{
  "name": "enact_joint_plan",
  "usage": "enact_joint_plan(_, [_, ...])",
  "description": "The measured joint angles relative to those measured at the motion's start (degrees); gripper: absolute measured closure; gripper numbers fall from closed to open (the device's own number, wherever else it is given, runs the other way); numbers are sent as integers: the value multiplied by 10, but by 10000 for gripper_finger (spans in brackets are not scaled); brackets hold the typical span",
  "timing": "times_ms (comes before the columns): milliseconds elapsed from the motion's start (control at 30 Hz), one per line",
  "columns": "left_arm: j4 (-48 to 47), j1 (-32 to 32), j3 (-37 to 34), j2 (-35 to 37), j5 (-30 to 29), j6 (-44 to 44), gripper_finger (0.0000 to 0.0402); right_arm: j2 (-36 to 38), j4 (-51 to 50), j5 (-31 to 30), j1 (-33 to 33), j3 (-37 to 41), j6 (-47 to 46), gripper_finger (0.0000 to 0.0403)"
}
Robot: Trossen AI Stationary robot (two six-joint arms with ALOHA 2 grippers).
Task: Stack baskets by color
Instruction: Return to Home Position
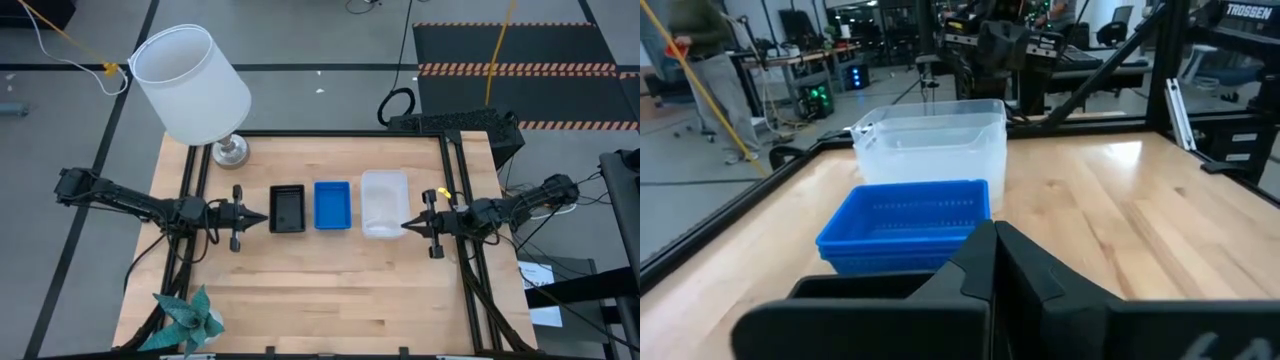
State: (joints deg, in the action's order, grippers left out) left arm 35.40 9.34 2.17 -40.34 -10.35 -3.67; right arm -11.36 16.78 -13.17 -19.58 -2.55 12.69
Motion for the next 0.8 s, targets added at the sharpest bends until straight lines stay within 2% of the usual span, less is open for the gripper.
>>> enact_joint_plan(267, [-1,0,0,0,0,14,395,22,-26,46,49,1,2,403])
enact_joint_plan(800, [-11,0,0,0,0,25,397,66,-53,29,112,2,-2,403])
